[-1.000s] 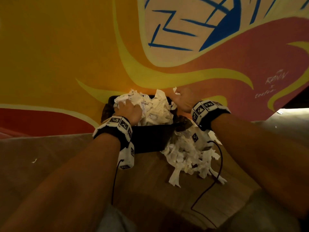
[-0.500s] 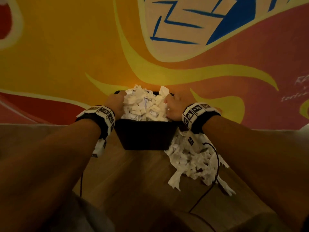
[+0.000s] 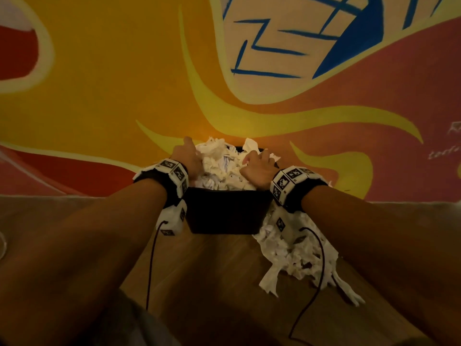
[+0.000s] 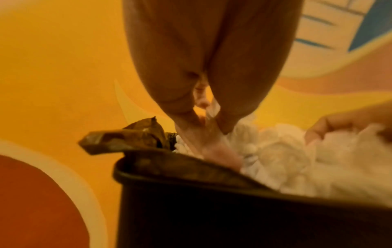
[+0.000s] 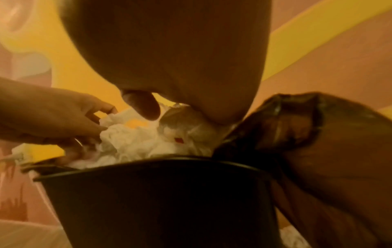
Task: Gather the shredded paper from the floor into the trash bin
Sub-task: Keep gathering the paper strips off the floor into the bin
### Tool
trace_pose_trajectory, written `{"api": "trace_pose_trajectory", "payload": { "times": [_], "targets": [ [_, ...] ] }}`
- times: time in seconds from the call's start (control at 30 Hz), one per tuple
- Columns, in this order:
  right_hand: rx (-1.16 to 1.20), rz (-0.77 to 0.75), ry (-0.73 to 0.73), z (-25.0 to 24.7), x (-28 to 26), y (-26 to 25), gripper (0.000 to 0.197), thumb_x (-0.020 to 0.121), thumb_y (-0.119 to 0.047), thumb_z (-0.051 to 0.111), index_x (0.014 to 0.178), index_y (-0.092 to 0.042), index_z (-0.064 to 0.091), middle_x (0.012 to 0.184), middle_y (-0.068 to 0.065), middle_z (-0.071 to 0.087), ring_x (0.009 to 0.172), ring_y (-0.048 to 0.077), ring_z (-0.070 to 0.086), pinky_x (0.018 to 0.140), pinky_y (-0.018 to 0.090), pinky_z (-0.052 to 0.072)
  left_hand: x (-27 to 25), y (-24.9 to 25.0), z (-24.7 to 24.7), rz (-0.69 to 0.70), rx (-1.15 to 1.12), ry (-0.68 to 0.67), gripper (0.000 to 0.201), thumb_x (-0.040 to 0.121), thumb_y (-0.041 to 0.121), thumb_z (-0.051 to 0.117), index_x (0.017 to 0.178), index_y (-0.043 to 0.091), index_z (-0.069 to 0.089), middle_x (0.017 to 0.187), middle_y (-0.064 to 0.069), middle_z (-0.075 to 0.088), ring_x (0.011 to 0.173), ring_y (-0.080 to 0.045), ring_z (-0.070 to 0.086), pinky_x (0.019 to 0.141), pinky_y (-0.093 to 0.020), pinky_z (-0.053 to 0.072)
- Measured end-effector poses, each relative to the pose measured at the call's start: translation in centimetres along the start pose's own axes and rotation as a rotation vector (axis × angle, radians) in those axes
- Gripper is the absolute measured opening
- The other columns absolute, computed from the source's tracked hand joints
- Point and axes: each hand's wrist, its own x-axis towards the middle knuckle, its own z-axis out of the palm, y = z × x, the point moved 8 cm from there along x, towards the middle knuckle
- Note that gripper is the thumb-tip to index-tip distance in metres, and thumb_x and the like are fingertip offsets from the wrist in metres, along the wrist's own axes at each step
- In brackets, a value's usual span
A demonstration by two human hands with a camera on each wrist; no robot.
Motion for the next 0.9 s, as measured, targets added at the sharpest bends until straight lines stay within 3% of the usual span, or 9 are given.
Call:
{"api": "trace_pose_trajectory", "payload": {
  "times": [0.07, 0.2, 0.3, 0.37, 0.43, 0.57, 0.63, 0.7, 0.9],
  "targets": [
    [-0.007, -0.007, -0.014, -0.1, -0.1, -0.4, 0.051, 0.088, -0.024, 0.050, 0.136, -0.015, 0.038, 0.143, 0.019, 0.029, 0.132, 0.038, 0.030, 0.105, 0.048, 0.030, -0.1, 0.6, 0.5, 0.042, -0.052, -0.060, 0.041, 0.090, 0.012, 0.062, 0.123, 0.005, 0.039, 0.105, -0.019, 0.057, 0.079, -0.032, 0.060, 0.060, -0.044, 0.052],
    [-0.080, -0.060, 0.003, -0.1, -0.9, -0.6, 0.062, 0.085, -0.012, 0.057, 0.140, -0.012, 0.029, 0.145, 0.018, 0.024, 0.132, 0.037, 0.030, 0.104, 0.047, 0.034, -0.7, 2.5, 1.1, 0.171, -0.011, -0.146, 0.037, 0.094, 0.025, 0.055, 0.128, 0.014, 0.046, 0.096, -0.006, 0.057, 0.069, -0.015, 0.052, 0.052, -0.027, 0.038],
    [-0.110, -0.150, 0.116, -2.1, -1.7, -0.6, 0.051, 0.085, -0.008, 0.056, 0.133, -0.012, 0.037, 0.132, 0.015, 0.040, 0.120, 0.032, 0.044, 0.085, 0.031, 0.038, -1.2, 2.9, 1.8, 0.225, -0.004, -0.206, 0.037, 0.100, 0.031, 0.045, 0.130, 0.011, 0.051, 0.125, -0.010, 0.055, 0.097, -0.021, 0.057, 0.082, -0.031, 0.047],
    [-0.146, -0.213, 0.180, -3.5, -2.2, -0.6, 0.038, 0.087, -0.009, 0.056, 0.124, -0.014, 0.047, 0.113, 0.007, 0.050, 0.106, 0.026, 0.051, 0.074, 0.022, 0.028, -1.2, 2.6, 2.1, 0.231, -0.065, -0.232, 0.028, 0.103, 0.028, 0.037, 0.087, 0.015, 0.056, 0.089, -0.005, 0.055, 0.075, -0.019, 0.051, 0.081, -0.036, 0.044],
    [-0.080, -0.204, 0.167, -4.1, -2.3, -0.4, 0.031, 0.088, -0.004, 0.055, 0.117, -0.013, 0.054, 0.104, 0.003, 0.052, 0.093, 0.022, 0.049, 0.072, 0.022, 0.031, -1.2, 2.6, 2.3, 0.241, -0.034, -0.234, 0.041, 0.105, 0.024, 0.030, 0.066, 0.014, 0.034, 0.063, -0.005, 0.034, 0.053, -0.017, 0.029, 0.064, -0.033, 0.033],
    [-0.102, -0.208, 0.175, -3.8, -1.6, -0.7, 0.025, 0.087, 0.004, 0.056, 0.109, -0.006, 0.060, 0.117, 0.013, 0.057, 0.108, 0.029, 0.050, 0.085, 0.020, 0.035, -0.9, 2.4, 2.2, 0.267, 0.155, -0.202, 0.039, 0.104, 0.017, 0.036, 0.068, 0.007, 0.046, 0.070, -0.011, 0.046, 0.060, -0.022, 0.039, 0.068, -0.030, 0.034],
    [-0.060, -0.228, 0.146, -3.3, -1.3, -1.0, 0.025, 0.089, 0.003, 0.053, 0.112, -0.002, 0.060, 0.123, 0.016, 0.052, 0.111, 0.031, 0.049, 0.067, 0.011, 0.034, -0.6, 2.3, 1.6, 0.309, 0.234, -0.142, 0.027, 0.101, 0.021, 0.046, 0.090, 0.012, 0.069, 0.097, -0.013, 0.059, 0.088, -0.028, 0.055, 0.083, -0.036, 0.046],
    [-0.053, -0.227, 0.162, -3.1, -1.1, -1.2, 0.028, 0.089, -0.002, 0.054, 0.115, -0.008, 0.061, 0.121, 0.014, 0.054, 0.111, 0.030, 0.050, 0.075, 0.019, 0.033, -0.5, 2.4, 0.7, 0.332, 0.324, -0.025, 0.021, 0.096, 0.033, 0.055, 0.101, 0.023, 0.073, 0.113, -0.009, 0.056, 0.110, -0.033, 0.049, 0.096, -0.047, 0.044],
    [-0.011, -0.281, 0.223, -2.6, -0.9, -1.8, 0.023, 0.091, -0.016, 0.054, 0.110, -0.011, 0.067, 0.107, 0.015, 0.055, 0.094, 0.031, 0.053, 0.074, 0.028, 0.036, -0.9, 3.5, 0.5, 0.327, 0.185, 0.059, 0.006, 0.087, 0.010, 0.067, 0.088, 0.010, 0.073, 0.104, -0.015, 0.068, 0.092, -0.031, 0.063, 0.086, -0.040, 0.053]
  ]
}}
